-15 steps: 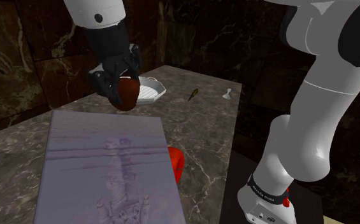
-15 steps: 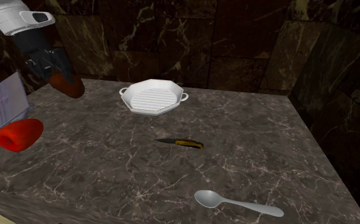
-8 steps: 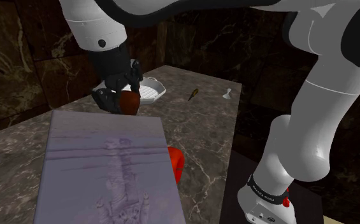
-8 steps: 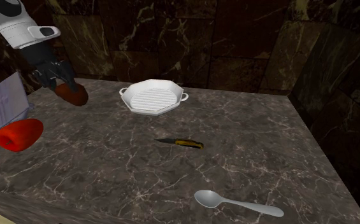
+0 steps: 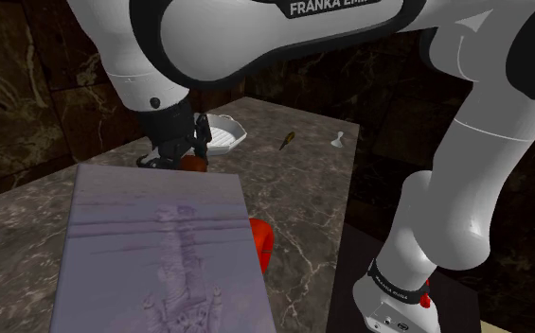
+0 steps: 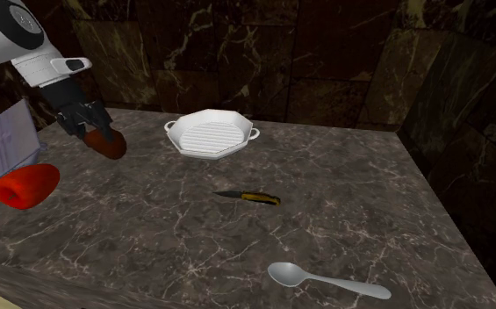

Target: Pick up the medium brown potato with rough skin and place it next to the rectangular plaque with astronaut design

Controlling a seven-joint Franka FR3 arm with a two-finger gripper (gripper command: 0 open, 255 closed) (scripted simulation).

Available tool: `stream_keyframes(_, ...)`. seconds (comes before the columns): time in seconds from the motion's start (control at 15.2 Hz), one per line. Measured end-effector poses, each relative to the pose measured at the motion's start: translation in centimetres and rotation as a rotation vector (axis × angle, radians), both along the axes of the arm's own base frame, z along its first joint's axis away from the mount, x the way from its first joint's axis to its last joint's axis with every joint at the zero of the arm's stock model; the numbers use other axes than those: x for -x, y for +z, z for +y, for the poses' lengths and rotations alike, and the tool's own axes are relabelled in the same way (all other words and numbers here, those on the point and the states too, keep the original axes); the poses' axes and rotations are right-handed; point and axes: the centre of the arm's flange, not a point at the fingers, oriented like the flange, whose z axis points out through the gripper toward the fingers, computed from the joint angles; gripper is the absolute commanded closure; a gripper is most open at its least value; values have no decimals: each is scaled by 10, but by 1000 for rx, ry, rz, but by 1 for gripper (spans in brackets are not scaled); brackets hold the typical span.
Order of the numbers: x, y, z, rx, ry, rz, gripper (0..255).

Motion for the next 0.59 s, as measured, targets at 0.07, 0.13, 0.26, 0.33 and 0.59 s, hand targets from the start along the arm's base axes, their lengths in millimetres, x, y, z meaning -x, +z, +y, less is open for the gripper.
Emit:
stream_keyframes(0.07,0,-3,0,-2,1,-4,255)
stream_keyframes(0.13,0,-8,1,-4,2,-8,255)
stream_keyframes(0.26,2,-12,1,-6,3,-10,255)
stream_keyframes(0.33,2,-12,0,-6,2,-11,255)
stream_keyframes(0.59,1,-14,1,-4,1,-10,255)
